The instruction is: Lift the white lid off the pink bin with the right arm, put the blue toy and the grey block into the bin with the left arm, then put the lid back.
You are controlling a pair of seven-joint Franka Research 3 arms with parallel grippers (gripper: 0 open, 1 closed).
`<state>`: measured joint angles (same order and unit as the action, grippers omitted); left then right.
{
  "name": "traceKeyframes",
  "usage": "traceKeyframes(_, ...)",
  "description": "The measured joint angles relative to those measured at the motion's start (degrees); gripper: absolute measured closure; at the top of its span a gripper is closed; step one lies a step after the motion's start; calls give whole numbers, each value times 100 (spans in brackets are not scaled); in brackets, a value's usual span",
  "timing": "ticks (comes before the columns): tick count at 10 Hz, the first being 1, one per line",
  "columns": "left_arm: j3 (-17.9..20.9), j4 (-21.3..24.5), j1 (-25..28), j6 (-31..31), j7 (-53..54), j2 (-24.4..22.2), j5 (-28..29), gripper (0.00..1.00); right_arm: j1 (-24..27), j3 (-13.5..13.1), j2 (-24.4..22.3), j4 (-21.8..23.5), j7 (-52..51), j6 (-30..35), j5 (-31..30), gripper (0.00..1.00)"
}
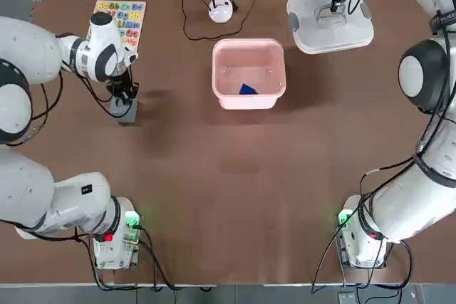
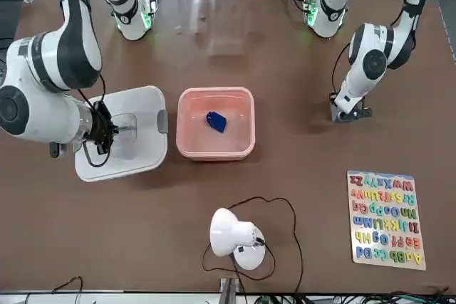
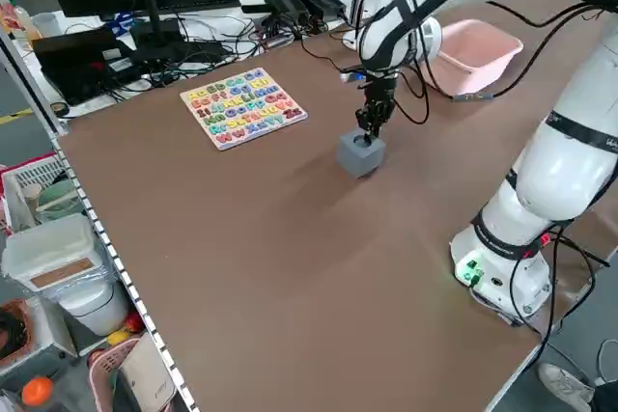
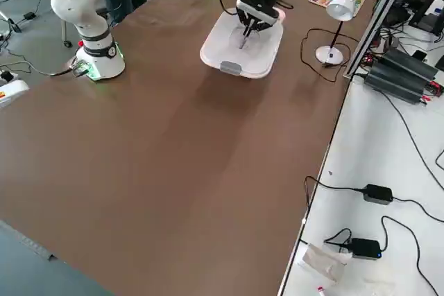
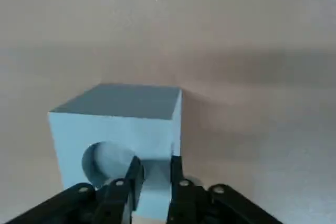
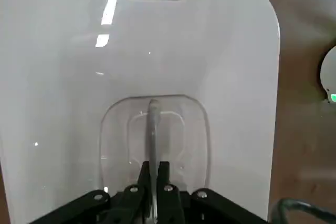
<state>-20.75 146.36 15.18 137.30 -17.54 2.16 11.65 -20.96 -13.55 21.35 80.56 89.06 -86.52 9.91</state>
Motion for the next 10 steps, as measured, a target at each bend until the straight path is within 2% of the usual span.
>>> traceKeyframes(3,1,-187,150,-172,-3,-109,0,75,0,0,0,0,0,0,0,93)
traceKeyframes(5,-122,-927,167,-1023,-102,-325,-471,75,0,0,0,0,0,0,0,93)
traceKeyframes(7,-742,-2050,107,-1821,-929,-390,-1241,75,1,-1,0,0,0,0,0,93)
traceKeyframes(10,-1933,-3214,5,-1982,-3247,-98,-1626,75,5,-2,0,1,1,1,0,93)
